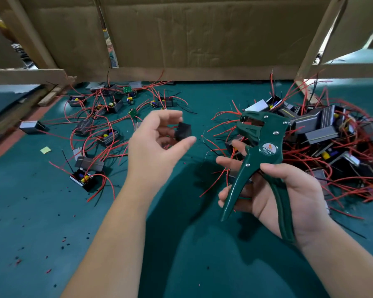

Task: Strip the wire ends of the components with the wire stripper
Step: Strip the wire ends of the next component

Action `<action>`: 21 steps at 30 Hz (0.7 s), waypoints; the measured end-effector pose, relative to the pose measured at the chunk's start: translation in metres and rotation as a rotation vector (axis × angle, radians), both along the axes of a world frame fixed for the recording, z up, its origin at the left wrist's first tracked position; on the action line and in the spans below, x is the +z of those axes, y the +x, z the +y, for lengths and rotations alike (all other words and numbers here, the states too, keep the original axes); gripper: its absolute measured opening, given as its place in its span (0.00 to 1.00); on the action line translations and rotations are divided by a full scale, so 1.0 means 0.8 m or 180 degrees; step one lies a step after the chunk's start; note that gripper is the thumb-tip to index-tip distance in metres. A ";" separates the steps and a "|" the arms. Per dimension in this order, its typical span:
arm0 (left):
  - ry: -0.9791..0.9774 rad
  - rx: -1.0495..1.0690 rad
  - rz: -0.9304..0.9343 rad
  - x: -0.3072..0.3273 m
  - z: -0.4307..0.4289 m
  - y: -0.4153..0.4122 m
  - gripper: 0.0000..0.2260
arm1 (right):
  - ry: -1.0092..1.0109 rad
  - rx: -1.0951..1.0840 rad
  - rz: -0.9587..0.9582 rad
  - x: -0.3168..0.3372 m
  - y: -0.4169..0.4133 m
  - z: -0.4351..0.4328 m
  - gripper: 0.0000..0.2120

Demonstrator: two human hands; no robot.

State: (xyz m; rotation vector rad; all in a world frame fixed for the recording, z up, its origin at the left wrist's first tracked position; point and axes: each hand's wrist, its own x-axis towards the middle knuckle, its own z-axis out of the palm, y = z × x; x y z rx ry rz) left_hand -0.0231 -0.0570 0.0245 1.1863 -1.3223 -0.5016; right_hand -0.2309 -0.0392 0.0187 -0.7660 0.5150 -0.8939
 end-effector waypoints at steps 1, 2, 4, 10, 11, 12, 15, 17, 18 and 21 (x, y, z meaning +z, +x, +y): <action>0.0006 -0.0071 0.0078 0.000 0.000 -0.004 0.19 | 0.0030 0.0039 -0.0021 0.000 0.000 0.001 0.33; 0.0009 -0.0058 0.0099 -0.001 0.000 -0.005 0.19 | 0.0043 0.0069 -0.0036 0.000 0.001 0.001 0.35; 0.0002 0.0155 -0.0028 -0.002 -0.001 -0.003 0.17 | 0.0057 0.0105 -0.0048 0.001 0.002 0.002 0.35; -0.0177 0.0328 0.0537 0.001 -0.003 0.004 0.15 | 0.0123 0.0113 -0.0024 0.002 0.001 0.001 0.41; -0.0231 0.0266 0.0671 0.002 -0.003 0.003 0.15 | 0.0126 0.0106 -0.0018 0.002 0.001 0.001 0.41; -0.0260 0.0191 0.0800 0.003 -0.004 0.003 0.15 | 0.0126 0.0099 -0.0009 0.002 0.001 0.001 0.41; -0.0272 -0.0084 0.1186 0.003 -0.003 0.002 0.16 | 0.0142 0.0107 -0.0007 0.001 0.002 0.002 0.39; -0.0292 -0.0333 0.1576 0.004 -0.002 0.000 0.13 | 0.0149 0.0130 -0.0023 0.001 0.002 0.003 0.41; -0.0279 -0.0454 0.1747 0.005 -0.001 0.000 0.12 | 0.0155 0.0131 -0.0013 0.001 0.003 0.004 0.41; -0.0060 -0.0461 0.1784 0.001 -0.004 -0.001 0.14 | 0.0186 0.0139 0.0000 0.000 0.004 0.003 0.40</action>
